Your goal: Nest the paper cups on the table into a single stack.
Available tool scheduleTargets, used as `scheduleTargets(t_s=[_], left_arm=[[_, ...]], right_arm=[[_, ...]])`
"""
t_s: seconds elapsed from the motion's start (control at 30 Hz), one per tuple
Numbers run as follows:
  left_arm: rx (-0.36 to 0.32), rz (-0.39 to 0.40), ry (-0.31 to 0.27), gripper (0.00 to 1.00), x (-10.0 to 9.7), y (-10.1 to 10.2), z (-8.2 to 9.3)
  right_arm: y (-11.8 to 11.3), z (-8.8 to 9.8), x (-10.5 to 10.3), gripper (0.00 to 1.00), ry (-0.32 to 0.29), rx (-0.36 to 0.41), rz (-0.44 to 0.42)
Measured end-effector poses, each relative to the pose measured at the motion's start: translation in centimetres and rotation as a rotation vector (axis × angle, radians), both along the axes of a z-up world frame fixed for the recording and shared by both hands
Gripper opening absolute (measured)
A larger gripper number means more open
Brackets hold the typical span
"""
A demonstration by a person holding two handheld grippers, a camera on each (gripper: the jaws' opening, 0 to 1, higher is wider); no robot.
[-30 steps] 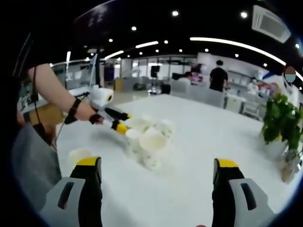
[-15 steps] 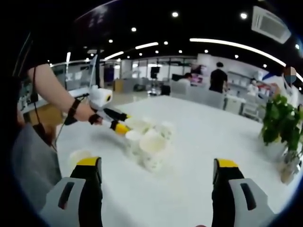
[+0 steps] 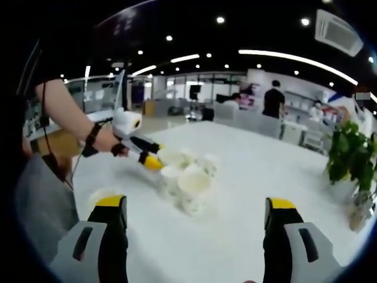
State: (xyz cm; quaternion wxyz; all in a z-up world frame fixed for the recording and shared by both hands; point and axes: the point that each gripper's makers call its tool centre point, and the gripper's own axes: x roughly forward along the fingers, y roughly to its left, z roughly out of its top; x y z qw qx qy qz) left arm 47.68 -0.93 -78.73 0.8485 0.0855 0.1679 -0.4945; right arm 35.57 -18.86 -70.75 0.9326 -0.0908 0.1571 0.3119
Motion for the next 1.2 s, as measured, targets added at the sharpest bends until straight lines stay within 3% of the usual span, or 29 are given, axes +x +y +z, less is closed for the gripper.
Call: scheduleTargets(t_s=[0.37,0.63,1.2], left_arm=[[-0.005,-0.002,0.003,0.41,0.2,-0.3,-0.3],[-0.021,0.004,0.008,0.48,0.5,-0.3,-0.4],[-0.02,-0.006,-0.007,0.41,0.7,-0.4,-0.6]], right_arm=[[-0.2,-0.5,-0.4,0.95,0.015,-0.008,0.004],[-0.2,-0.7,-0.2,0.94,0.023,-0.01,0.009],[0.1,-0.9,-0.1,0.94,0.029,-0.01,0.01]])
